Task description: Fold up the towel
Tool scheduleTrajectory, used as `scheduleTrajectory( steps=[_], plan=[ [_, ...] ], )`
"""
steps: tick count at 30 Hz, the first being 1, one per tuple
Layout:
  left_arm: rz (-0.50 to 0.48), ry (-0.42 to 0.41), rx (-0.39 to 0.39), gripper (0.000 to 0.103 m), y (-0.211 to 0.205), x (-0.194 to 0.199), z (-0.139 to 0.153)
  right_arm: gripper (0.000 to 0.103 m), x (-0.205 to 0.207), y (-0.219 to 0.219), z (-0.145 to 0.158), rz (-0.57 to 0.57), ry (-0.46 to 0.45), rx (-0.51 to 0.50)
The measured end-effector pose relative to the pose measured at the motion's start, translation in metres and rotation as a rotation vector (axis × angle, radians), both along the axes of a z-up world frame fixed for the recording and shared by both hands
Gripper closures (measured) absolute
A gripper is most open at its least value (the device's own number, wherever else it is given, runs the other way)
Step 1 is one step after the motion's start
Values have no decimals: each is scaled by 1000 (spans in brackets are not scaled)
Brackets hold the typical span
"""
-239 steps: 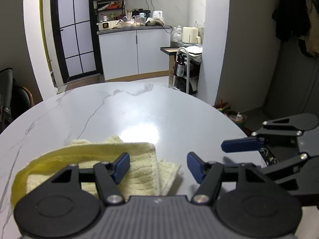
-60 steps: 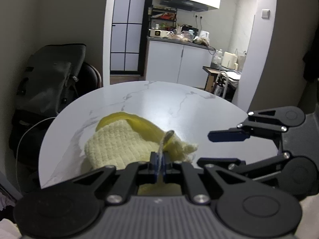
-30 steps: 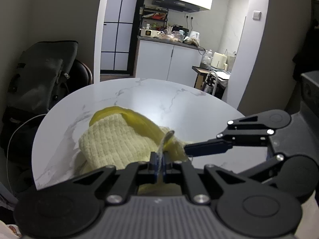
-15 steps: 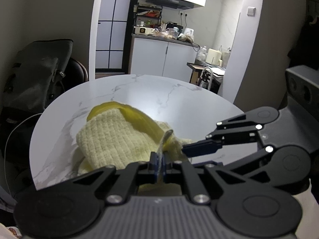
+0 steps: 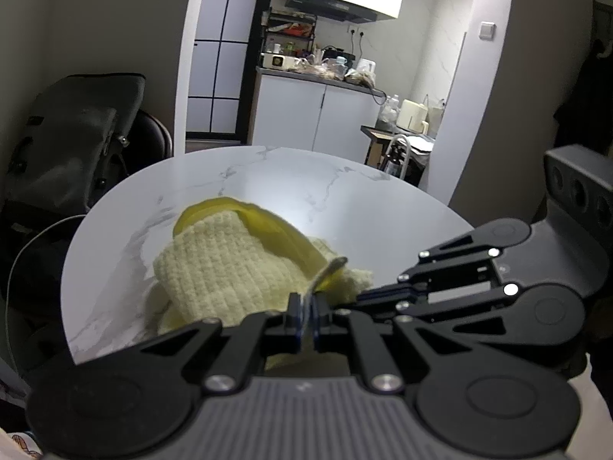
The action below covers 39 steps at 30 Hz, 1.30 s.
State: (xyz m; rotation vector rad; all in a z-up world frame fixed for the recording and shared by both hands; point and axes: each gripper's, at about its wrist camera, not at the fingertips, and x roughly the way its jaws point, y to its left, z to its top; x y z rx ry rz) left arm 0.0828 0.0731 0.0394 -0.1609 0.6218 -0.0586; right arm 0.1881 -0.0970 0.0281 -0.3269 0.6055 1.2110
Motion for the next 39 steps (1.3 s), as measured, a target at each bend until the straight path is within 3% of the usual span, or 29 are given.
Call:
scheduleTrajectory(
  steps=[12, 21, 24, 30, 32, 34, 39],
  plan=[
    [44, -17, 0, 101, 9, -7, 0, 100, -2, -7, 3, -24, -7, 9],
    [5, 13, 13, 100, -3, 1, -3, 100, -4, -8, 2, -22, -5, 12],
    [3, 18, 23, 94, -7, 4, -4, 100, -3, -9, -1, -21, 2, 11],
    [-8, 25, 37, 94, -13, 13, -4, 100, 0, -12, -2, -27, 9, 14],
    [-13, 31, 49, 89, -17, 16, -5, 100, 1, -12, -2, -28, 10, 16],
    [-13, 32, 59, 77, -20, 18, -5, 100, 1, -12, -4, -27, 13, 14],
    [-21, 40, 61, 75, -23, 22, -7, 100, 2, -13, -6, -28, 20, 8]
  ],
)
